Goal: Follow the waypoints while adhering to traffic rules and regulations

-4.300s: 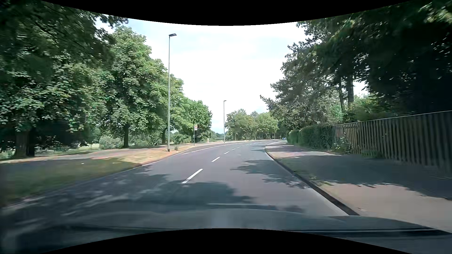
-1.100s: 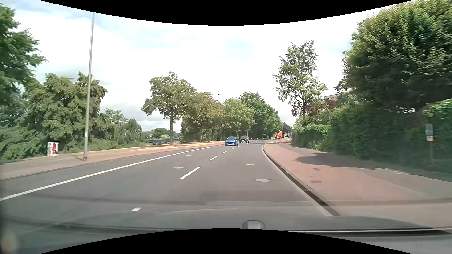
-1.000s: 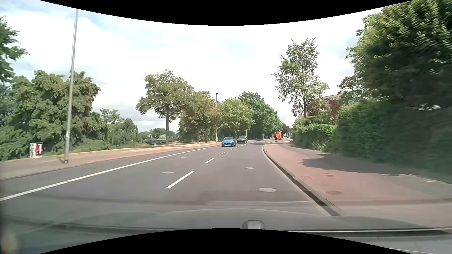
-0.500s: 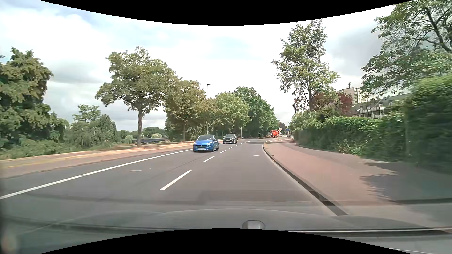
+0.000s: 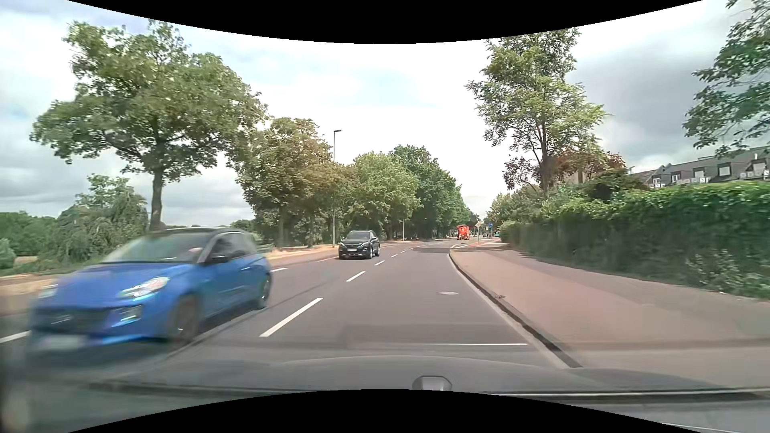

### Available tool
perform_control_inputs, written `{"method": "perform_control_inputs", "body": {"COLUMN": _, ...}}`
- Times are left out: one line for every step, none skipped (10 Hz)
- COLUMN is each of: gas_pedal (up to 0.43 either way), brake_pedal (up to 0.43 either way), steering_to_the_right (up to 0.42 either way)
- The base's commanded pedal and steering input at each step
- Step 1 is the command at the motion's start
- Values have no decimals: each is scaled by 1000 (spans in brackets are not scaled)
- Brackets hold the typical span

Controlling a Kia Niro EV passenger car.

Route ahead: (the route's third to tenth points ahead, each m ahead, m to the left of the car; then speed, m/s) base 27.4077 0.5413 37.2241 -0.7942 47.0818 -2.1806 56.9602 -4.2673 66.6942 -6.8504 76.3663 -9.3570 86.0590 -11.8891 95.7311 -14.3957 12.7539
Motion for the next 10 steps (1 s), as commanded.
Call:
{"method": "perform_control_inputs", "body": {"gas_pedal": 157, "brake_pedal": 18, "steering_to_the_right": 17}}
{"method": "perform_control_inputs", "body": {"gas_pedal": 157, "brake_pedal": 18, "steering_to_the_right": 17}}
{"method": "perform_control_inputs", "body": {"gas_pedal": 157, "brake_pedal": 18, "steering_to_the_right": 17}}
{"method": "perform_control_inputs", "body": {"gas_pedal": 177, "brake_pedal": 18, "steering_to_the_right": 17}}
{"method": "perform_control_inputs", "body": {"gas_pedal": 177, "brake_pedal": 18, "steering_to_the_right": 17}}
{"method": "perform_control_inputs", "body": {"gas_pedal": 177, "brake_pedal": 18, "steering_to_the_right": 17}}
{"method": "perform_control_inputs", "body": {"gas_pedal": 177, "brake_pedal": 18, "steering_to_the_right": 17}}
{"method": "perform_control_inputs", "body": {"gas_pedal": 177, "brake_pedal": 18, "steering_to_the_right": 18}}
{"method": "perform_control_inputs", "body": {"gas_pedal": 177, "brake_pedal": 18, "steering_to_the_right": 18}}
{"method": "perform_control_inputs", "body": {"gas_pedal": 177, "brake_pedal": 18, "steering_to_the_right": 18}}
